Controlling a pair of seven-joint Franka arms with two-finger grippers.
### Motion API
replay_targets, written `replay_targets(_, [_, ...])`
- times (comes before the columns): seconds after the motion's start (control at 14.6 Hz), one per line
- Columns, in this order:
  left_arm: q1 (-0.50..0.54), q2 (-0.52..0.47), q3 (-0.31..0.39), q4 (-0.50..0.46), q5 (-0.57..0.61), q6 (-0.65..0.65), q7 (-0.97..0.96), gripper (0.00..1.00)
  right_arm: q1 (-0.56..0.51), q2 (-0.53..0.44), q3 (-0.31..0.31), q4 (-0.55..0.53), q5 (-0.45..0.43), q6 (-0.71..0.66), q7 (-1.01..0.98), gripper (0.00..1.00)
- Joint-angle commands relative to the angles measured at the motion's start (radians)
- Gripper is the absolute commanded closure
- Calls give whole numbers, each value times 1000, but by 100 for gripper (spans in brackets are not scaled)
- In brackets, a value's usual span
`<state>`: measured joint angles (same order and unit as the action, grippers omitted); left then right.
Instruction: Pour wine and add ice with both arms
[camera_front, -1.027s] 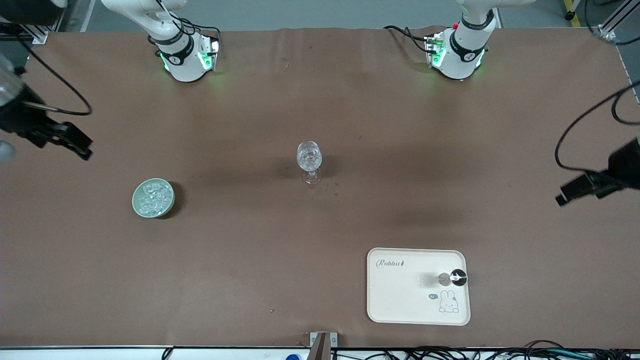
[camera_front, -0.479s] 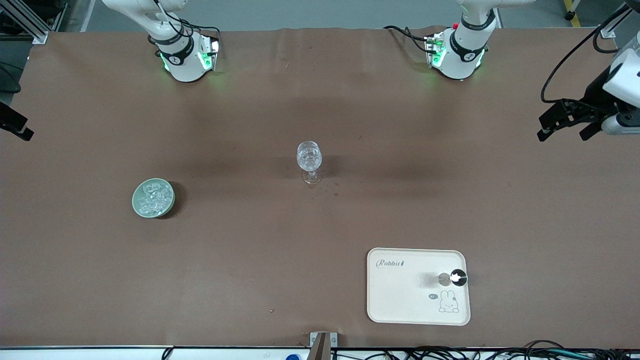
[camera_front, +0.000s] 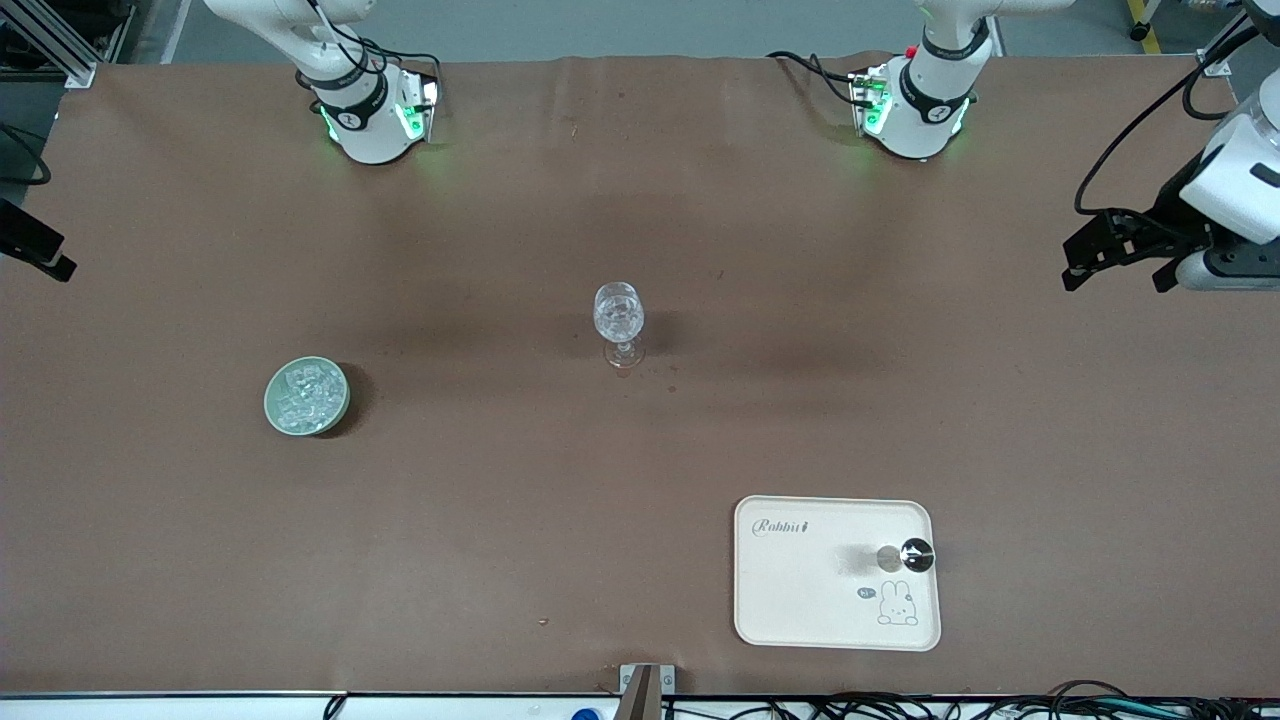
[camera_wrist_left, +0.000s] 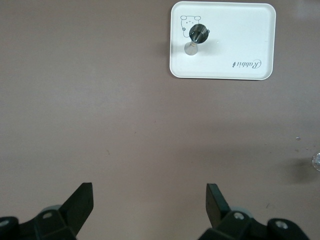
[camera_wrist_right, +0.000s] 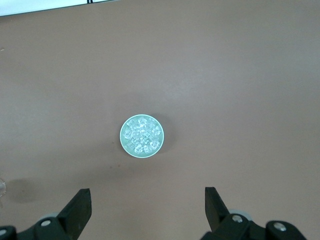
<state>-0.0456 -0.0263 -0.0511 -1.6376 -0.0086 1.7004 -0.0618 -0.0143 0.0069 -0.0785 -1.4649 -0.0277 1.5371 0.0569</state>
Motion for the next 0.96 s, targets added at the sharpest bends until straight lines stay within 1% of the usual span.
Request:
replay_targets(0.0, [-6, 22, 0, 44, 21, -34, -24, 1, 7, -5, -3, 1, 49, -26, 30, 0])
replay_targets(0.48, [-7, 39, -3, 38, 18, -41, -64, 1, 10, -5, -4, 1, 51, -38, 14, 0])
replay_targets(0.82, [-5, 34, -4, 39, 22, -42, -46, 1, 11, -5, -4, 1, 45, -38, 14, 0])
replay_targets(0.89, [-5, 34, -4, 39, 22, -60, -43, 1, 11, -5, -3, 0, 45, -38, 14, 0])
